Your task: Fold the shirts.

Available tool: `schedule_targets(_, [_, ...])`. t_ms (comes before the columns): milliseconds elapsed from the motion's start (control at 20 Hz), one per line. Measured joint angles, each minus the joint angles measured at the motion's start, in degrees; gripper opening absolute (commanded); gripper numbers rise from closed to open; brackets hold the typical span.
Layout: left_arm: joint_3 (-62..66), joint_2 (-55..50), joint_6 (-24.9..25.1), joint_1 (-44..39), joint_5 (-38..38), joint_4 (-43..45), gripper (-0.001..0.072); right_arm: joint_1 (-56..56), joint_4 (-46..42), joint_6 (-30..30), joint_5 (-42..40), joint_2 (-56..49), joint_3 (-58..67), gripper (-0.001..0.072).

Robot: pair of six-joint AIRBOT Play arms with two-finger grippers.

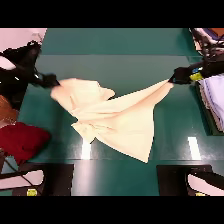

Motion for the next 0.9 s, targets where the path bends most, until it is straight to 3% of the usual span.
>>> schedule_targets(500, [29.55,27.85,-0.44,0.0,2.51,-0.28,0.0022,-7.72,0.09,-0.72,-0.68,9.88,27.58,0.0012])
schedule_targets(900, [41.24,32.81,-3.78,-0.02,4.76,0.2,0.0022,-18.64,0.11,-0.76,-0.59,18.97,34.99,0.0012])
